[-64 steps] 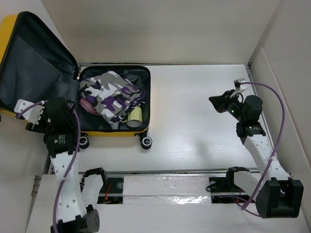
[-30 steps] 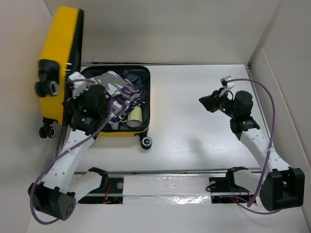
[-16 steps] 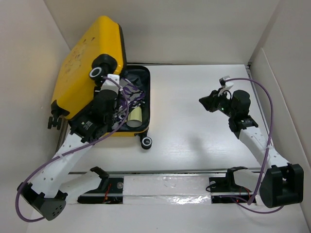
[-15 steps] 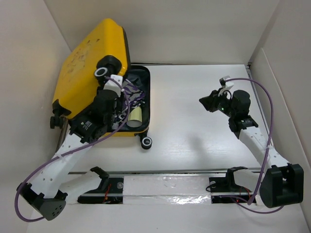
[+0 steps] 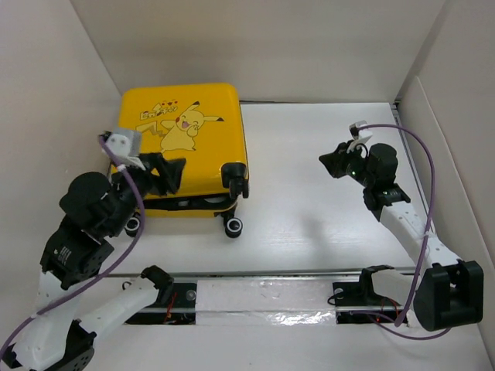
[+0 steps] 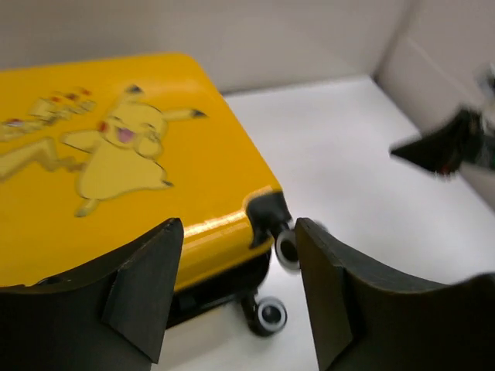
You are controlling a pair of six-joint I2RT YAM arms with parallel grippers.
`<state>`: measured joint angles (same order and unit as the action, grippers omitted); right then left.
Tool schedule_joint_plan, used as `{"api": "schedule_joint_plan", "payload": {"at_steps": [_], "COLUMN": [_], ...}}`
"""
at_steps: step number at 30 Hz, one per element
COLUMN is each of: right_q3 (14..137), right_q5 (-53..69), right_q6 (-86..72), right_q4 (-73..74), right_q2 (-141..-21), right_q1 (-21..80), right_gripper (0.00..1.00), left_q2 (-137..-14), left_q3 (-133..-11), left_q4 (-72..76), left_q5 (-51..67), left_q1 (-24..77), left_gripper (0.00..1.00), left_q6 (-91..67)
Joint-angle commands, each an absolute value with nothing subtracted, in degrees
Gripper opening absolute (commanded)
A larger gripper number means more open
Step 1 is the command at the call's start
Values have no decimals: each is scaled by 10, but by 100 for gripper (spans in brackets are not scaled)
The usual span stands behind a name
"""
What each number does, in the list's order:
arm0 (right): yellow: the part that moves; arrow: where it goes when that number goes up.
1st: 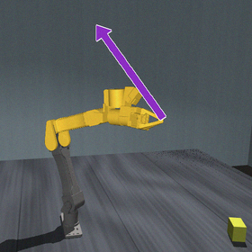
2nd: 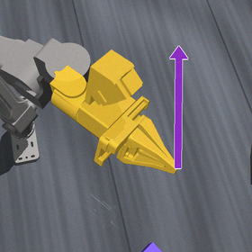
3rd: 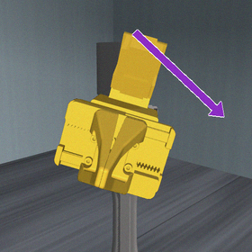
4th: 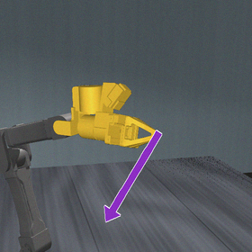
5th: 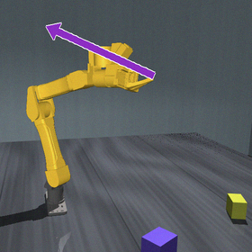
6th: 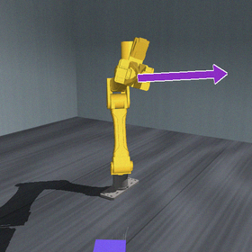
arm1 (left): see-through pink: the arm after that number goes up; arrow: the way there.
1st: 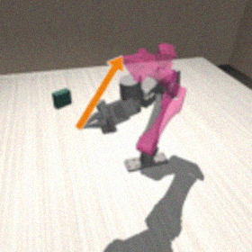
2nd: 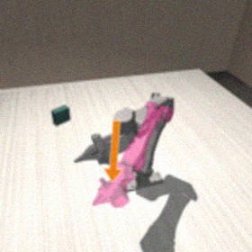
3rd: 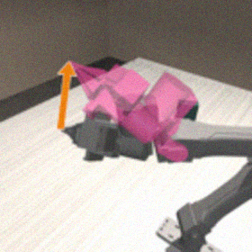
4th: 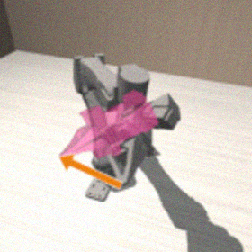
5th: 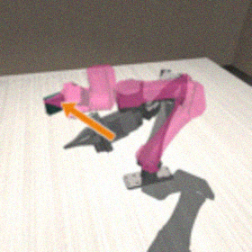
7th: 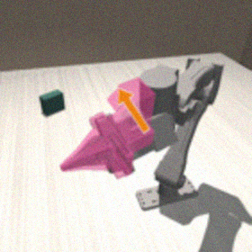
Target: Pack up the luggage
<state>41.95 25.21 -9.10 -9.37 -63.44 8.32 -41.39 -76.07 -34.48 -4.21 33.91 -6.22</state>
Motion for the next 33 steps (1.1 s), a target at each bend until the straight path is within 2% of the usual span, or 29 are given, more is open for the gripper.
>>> {"api": "schedule_joint_plan", "payload": {"at_steps": [1,2,3,6,7,8,9,10,13,15,19,24,33], "right_q3": [447,448,452,459,461,462,464,464,465,465,464,463,461], "right_q5": [236,234,232,216,210,201,200,199,194,196,196,194,176], "right_q6": [-81,-80,-76,-65,-62,-61,-57,-58,-56,-56,-56,-59,-58], "right_q4": [-102,-99,-97,-89,-86,-83,-82,-82,-80,-82,-84,-90,-91], "right_q2": [-630,-632,-635,-639,-642,-644,-646,-648,-650,-650,-650,-657,-664], "right_q1": [97,103,103,119,126,127,132,132,132,137,137,137,137], "right_gripper": [12,0,0,0,0,0,0,0,0,0,0,0,0], "left_q2": [-453,-468,-504,-585,-606,-624,-659,-675,-723,-751,-814,-890,-989], "left_q3": [-787,-792,-804,-843,-856,-869,-897,-910,-926,-919,-918,-890,-801], "left_q4": [-267,-262,-262,-271,-274,-280,-286,-292,-285,-271,-272,-274,-235], "left_q5": [-245,-294,-373,-460,-455,-434,-352,-308,-139,-90,-96,-120,-79], "left_q1": [335,335,335,325,310,248,203,154,-44,-138,-195,-211,-230], "left_gripper": [55,53,49,37,30,26,20,9,2,1,0,0,0], "left_q6": [-137,-160,-170,-191,-192,-188,-190,-195,-209,-222,-207,-197,-232]}}
